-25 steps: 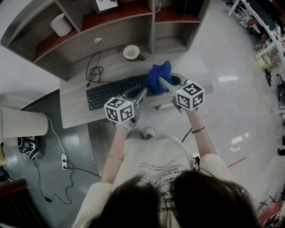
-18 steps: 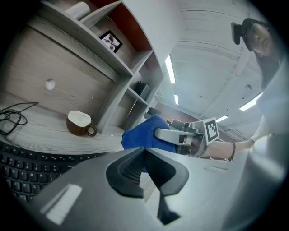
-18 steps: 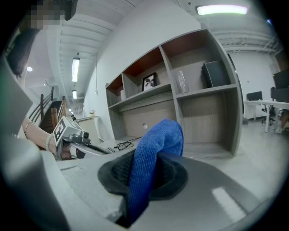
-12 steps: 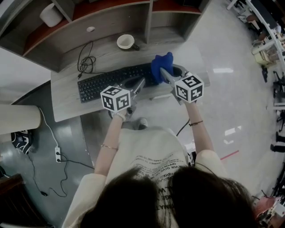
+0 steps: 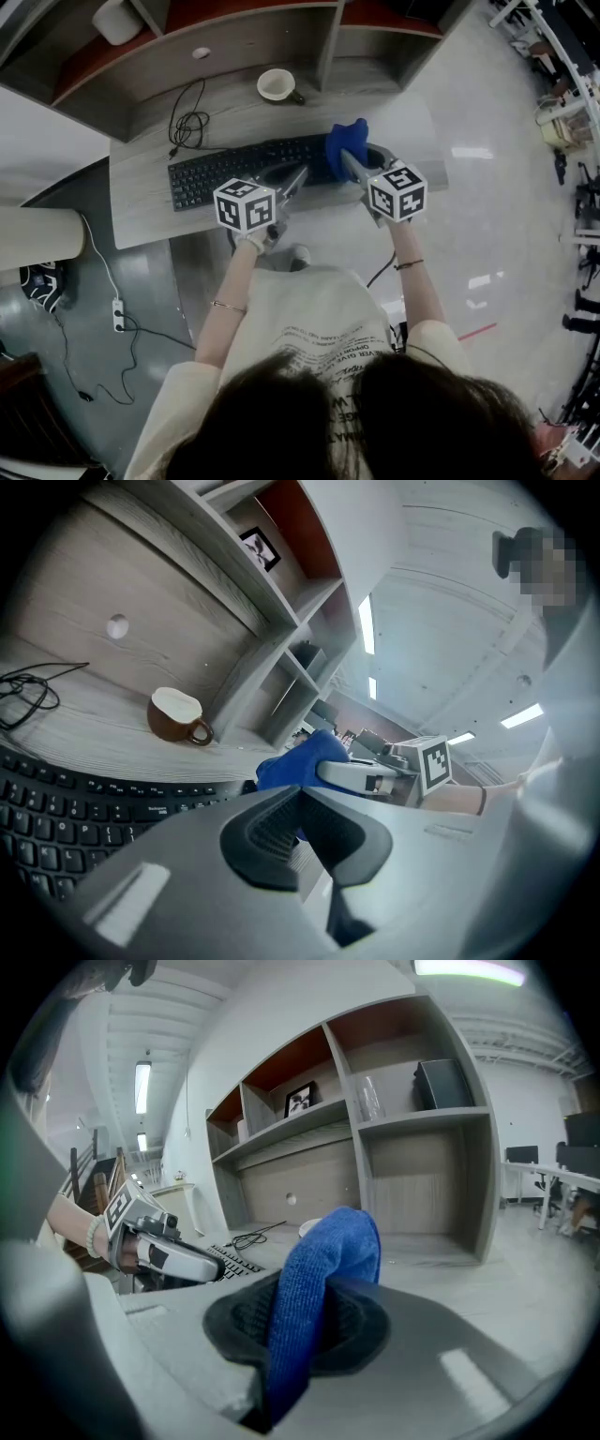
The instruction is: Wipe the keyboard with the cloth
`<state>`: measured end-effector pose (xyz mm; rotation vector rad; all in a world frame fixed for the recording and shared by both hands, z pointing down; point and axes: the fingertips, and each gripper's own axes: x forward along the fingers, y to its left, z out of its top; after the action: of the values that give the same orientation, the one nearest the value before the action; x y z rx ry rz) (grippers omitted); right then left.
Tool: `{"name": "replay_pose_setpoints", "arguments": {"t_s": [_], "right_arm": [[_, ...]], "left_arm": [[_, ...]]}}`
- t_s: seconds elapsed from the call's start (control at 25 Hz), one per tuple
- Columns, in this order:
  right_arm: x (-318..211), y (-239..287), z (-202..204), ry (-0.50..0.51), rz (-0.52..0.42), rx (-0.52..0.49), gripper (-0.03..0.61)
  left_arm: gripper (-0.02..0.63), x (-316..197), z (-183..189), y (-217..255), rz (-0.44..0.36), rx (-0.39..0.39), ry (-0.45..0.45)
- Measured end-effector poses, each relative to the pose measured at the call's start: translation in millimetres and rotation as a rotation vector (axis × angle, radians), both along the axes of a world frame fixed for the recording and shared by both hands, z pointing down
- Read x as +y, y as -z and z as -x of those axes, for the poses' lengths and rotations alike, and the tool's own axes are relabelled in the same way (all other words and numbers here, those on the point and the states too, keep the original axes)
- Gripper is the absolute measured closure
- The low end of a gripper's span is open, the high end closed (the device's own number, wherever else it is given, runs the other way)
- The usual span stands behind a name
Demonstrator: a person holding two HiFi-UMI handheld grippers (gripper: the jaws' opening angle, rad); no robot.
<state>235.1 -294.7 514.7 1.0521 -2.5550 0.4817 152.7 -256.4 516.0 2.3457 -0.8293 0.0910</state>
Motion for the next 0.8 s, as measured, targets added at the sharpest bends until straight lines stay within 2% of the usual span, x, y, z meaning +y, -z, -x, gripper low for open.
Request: {"name": "replay_pose_setpoints", "arguments": {"t_s": [0.8], "right_arm": [[-3.6, -17.1, 33.4, 0.013, 0.065, -0.045, 0.52]], "left_arm": [[0.617, -6.1, 27.4, -22.9, 0.053, -0.016, 0.018]]}}
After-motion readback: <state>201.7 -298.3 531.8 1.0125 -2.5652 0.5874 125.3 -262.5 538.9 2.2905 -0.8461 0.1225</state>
